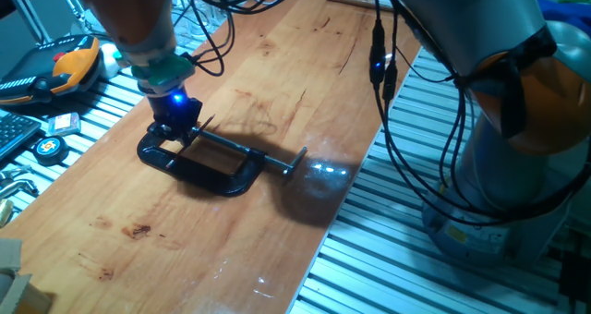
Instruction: Insert the pencil into the pencil sharpener
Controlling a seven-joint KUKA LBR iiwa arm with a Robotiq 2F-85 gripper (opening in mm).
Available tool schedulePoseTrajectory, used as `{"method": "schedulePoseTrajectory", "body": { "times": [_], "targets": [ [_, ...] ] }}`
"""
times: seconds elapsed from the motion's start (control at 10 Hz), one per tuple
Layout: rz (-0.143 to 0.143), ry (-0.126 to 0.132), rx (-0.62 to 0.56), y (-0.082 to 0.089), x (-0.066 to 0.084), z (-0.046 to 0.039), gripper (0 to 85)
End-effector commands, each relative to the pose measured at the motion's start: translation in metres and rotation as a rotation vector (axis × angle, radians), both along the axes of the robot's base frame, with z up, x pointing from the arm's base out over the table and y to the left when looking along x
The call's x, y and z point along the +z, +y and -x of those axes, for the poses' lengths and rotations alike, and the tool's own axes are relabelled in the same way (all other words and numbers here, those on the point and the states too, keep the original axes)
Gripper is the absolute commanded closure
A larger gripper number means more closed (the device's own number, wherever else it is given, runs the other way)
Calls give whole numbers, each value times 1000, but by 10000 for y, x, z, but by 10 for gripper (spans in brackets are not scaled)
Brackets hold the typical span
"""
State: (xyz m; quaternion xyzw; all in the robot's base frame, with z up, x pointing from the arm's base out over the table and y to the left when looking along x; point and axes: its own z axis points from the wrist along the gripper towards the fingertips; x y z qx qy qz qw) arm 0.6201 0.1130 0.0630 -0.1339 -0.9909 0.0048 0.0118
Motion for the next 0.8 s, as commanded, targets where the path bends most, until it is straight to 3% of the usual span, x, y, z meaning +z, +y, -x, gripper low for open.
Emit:
{"method": "schedulePoseTrajectory", "body": {
  "times": [0.0, 0.2, 0.4, 0.6, 0.7],
  "targets": [
    [-7, 6, 19, 1, 0, 0, 850],
    [-7, -11, 57, 1, 0, 0, 850],
    [-3, 0, 59, 1, 0, 0, 850],
    [31, -4, 39, 1, 0, 0, 850],
    [33, -3, 28, 1, 0, 0, 850]
  ]
}}
